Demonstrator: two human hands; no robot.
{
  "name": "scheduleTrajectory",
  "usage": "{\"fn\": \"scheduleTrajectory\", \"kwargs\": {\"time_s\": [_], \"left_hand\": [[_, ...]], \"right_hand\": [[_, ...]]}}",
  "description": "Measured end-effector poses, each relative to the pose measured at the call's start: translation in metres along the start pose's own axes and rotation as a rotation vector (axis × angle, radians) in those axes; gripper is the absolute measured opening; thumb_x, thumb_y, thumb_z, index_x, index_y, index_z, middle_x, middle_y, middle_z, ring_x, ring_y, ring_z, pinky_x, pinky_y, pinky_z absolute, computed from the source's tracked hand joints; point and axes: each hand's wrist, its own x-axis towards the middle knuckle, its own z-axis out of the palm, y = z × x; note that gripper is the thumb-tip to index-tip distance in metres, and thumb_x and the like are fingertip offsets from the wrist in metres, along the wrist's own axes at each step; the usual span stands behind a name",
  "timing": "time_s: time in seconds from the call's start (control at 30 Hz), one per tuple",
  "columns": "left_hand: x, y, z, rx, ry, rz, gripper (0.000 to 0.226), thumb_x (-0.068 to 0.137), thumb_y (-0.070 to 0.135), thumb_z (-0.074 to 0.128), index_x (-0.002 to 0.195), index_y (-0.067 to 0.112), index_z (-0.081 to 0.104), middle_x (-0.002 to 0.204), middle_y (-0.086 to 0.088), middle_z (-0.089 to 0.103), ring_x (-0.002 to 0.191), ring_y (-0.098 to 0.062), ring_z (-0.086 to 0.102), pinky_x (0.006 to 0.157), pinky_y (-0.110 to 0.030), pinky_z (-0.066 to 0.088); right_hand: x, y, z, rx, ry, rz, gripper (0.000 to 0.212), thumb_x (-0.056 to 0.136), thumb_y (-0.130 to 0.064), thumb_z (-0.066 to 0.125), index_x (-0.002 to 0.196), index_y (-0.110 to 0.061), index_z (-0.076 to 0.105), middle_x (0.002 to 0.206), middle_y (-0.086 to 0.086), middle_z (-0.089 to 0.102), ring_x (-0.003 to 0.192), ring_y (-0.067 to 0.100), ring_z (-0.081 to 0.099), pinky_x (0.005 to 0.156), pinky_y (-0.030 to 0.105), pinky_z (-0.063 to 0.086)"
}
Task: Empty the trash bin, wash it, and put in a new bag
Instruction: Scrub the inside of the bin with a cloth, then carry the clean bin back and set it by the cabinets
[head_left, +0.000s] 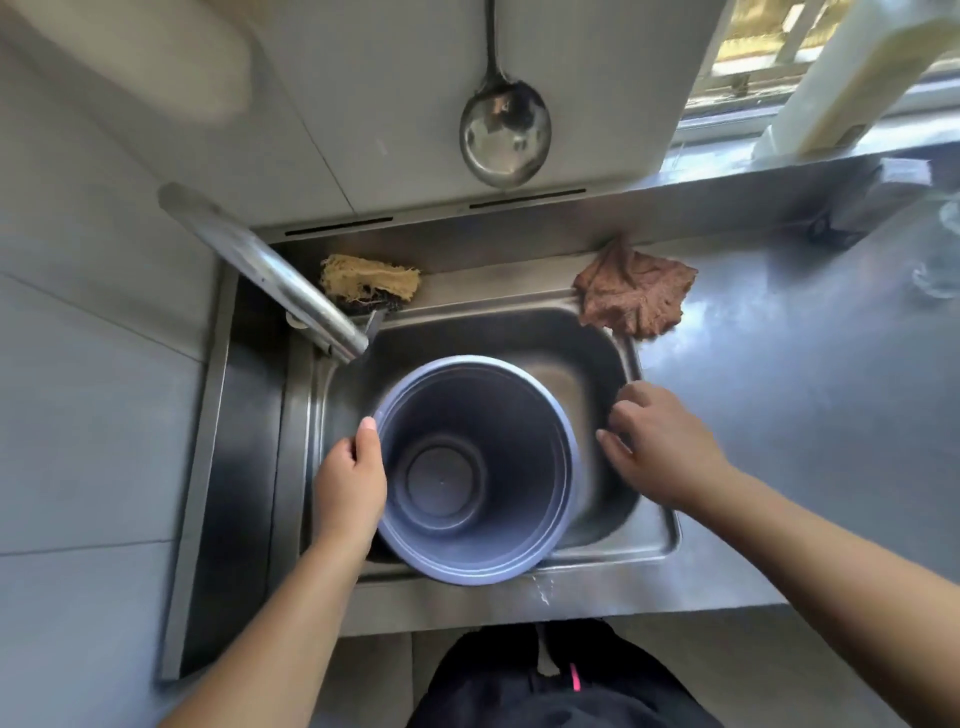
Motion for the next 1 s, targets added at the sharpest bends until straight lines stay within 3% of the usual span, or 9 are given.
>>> {"fn": "scheduleTrajectory", "kwargs": {"time_s": [0.07, 0.17, 0.27, 0.33, 0.4, 0.53, 0.7, 0.87, 1.0], "left_hand": [[-0.002, 0.0, -0.002, 0.003, 0.005, 0.012, 0.057, 0.096, 0.058, 0.032, 0.066, 0.017, 0.056, 0.066, -0.003, 0.061, 0.064, -0.019, 0.058, 0.052, -0.028, 0.038], [-0.006, 0.001, -0.003, 0.063, 0.017, 0.037, 0.056, 0.096, 0.06, 0.03, 0.067, 0.018, 0.055, 0.07, 0.0, 0.06, 0.065, -0.015, 0.054, 0.057, -0.033, 0.038], [-0.007, 0.006, 0.0, 0.091, 0.014, 0.083, 0.057, 0.094, 0.063, 0.029, 0.072, 0.019, 0.056, 0.07, 0.004, 0.057, 0.065, -0.017, 0.051, 0.064, -0.036, 0.039], [-0.005, 0.01, 0.003, 0.091, -0.003, 0.137, 0.055, 0.096, 0.061, 0.032, 0.07, 0.017, 0.055, 0.068, 0.003, 0.056, 0.065, -0.02, 0.052, 0.062, -0.035, 0.038], [-0.002, 0.015, 0.003, 0.089, -0.032, 0.187, 0.054, 0.097, 0.058, 0.036, 0.068, 0.015, 0.054, 0.068, 0.001, 0.055, 0.067, -0.026, 0.053, 0.063, -0.035, 0.038], [0.001, 0.016, 0.002, 0.063, -0.06, 0.235, 0.056, 0.095, 0.06, 0.038, 0.075, 0.012, 0.059, 0.071, 0.0, 0.057, 0.068, -0.022, 0.053, 0.066, -0.035, 0.04], [0.002, 0.025, 0.001, 0.067, -0.088, 0.385, 0.056, 0.097, 0.051, 0.046, 0.067, 0.005, 0.054, 0.061, -0.003, 0.051, 0.064, -0.027, 0.048, 0.065, -0.034, 0.035], [-0.01, 0.036, -0.002, 0.032, -0.139, 0.479, 0.06, 0.09, 0.059, 0.054, 0.065, 0.005, 0.051, 0.057, -0.003, 0.047, 0.054, -0.02, 0.043, 0.051, -0.036, 0.034], [-0.03, 0.058, -0.005, -0.056, -0.175, 0.481, 0.064, 0.081, 0.068, 0.056, 0.065, 0.007, 0.048, 0.055, -0.003, 0.046, 0.054, -0.025, 0.044, 0.053, -0.037, 0.04]], "right_hand": [[-0.046, -0.011, -0.003, 0.081, -0.159, 0.008, 0.033, 0.094, -0.042, 0.053, 0.078, -0.013, 0.06, 0.086, 0.002, 0.057, 0.077, 0.023, 0.055, 0.065, 0.035, 0.045], [-0.114, -0.02, 0.011, 0.149, -0.602, 0.035, 0.044, 0.088, -0.056, 0.047, 0.075, -0.015, 0.058, 0.074, -0.002, 0.058, 0.066, 0.016, 0.05, 0.059, 0.032, 0.04], [-0.167, -0.016, 0.047, 0.253, -0.839, 0.326, 0.038, 0.086, -0.055, 0.05, 0.076, -0.021, 0.062, 0.08, -0.005, 0.063, 0.074, 0.012, 0.058, 0.053, 0.023, 0.036], [-0.195, -0.005, 0.076, 0.211, -0.822, 0.549, 0.033, 0.092, -0.044, 0.05, 0.103, -0.019, 0.068, 0.109, 0.001, 0.07, 0.103, 0.019, 0.064, 0.066, 0.026, 0.042], [-0.218, 0.004, 0.102, 0.157, -0.785, 0.716, 0.042, 0.095, -0.036, 0.048, 0.126, -0.012, 0.06, 0.133, 0.008, 0.063, 0.119, 0.024, 0.059, 0.084, 0.026, 0.045], [-0.224, -0.007, 0.119, 0.2, -0.821, 0.734, 0.039, 0.09, -0.038, 0.051, 0.109, -0.008, 0.066, 0.119, 0.012, 0.069, 0.1, 0.027, 0.063, 0.071, 0.025, 0.039], [-0.201, -0.039, 0.116, 0.308, -0.533, 0.734, 0.021, 0.092, -0.037, 0.049, 0.083, -0.019, 0.054, 0.108, 0.01, 0.069, 0.099, 0.029, 0.061, 0.069, 0.028, 0.036], [-0.213, -0.069, 0.133, 0.356, -0.579, 0.68, 0.031, 0.092, -0.037, 0.048, 0.105, -0.013, 0.063, 0.116, 0.01, 0.068, 0.107, 0.03, 0.061, 0.073, 0.029, 0.039], [-0.236, -0.071, 0.136, 0.378, -0.598, 0.732, 0.034, 0.092, -0.037, 0.048, 0.111, -0.012, 0.062, 0.121, 0.011, 0.066, 0.111, 0.032, 0.06, 0.075, 0.03, 0.041]]}}
